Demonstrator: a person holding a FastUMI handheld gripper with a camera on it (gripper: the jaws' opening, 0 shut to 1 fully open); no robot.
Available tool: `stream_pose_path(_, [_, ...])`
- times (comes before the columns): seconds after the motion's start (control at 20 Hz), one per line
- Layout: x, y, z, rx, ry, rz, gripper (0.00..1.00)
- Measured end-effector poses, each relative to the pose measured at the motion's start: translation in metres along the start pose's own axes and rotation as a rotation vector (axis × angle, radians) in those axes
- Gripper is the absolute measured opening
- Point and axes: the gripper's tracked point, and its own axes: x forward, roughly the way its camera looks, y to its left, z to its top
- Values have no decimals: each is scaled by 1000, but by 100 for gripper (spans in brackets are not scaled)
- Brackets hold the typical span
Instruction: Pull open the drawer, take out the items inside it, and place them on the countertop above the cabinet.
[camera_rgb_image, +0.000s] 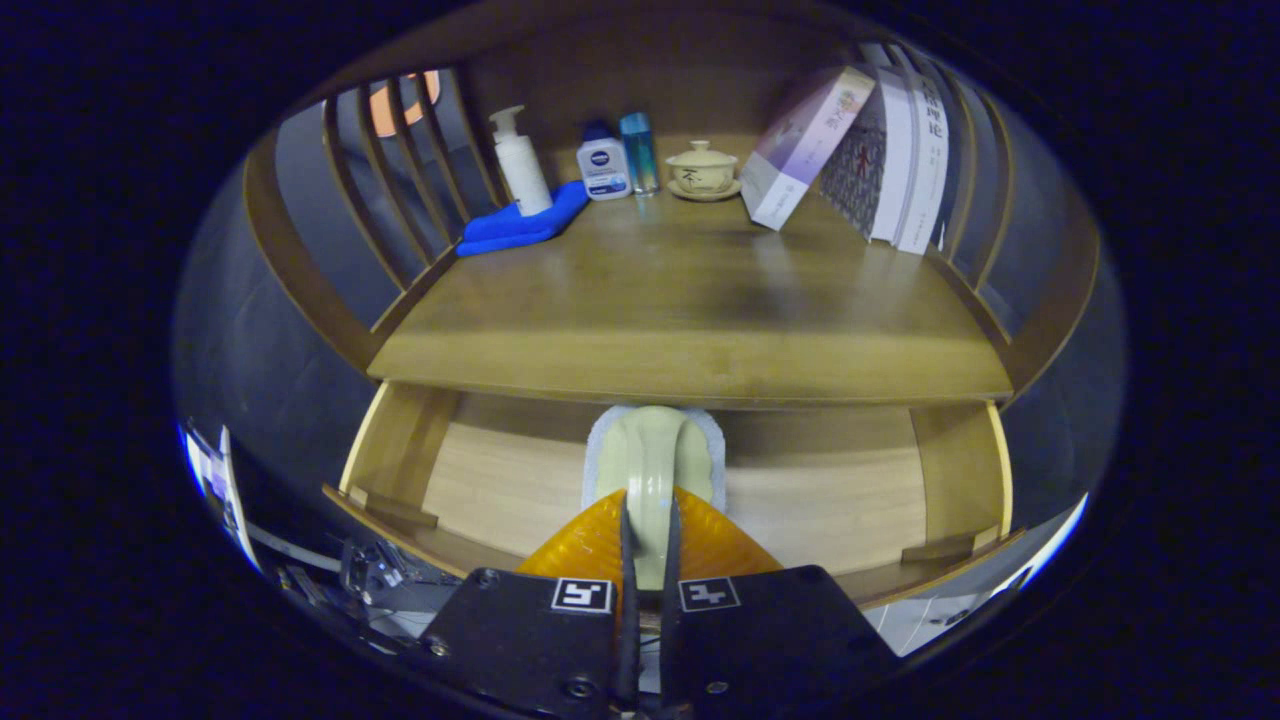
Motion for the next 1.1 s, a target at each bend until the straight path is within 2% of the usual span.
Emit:
stream_pose_path(0.45, [-9, 6, -17, -10, 9, 52, 11])
stream_pose_path(0.5, [-10, 3, -16, -18, 4, 40, 11])
stream_pose_path(0.6, [-13, 6, -13, 35, 6, 64, 11])
stream_pose_path(0.85, [-28, 9, 14, 40, -66, 77, 10])
stream_pose_path(1.1, [-39, 2, 56, 60, -132, 53, 11])
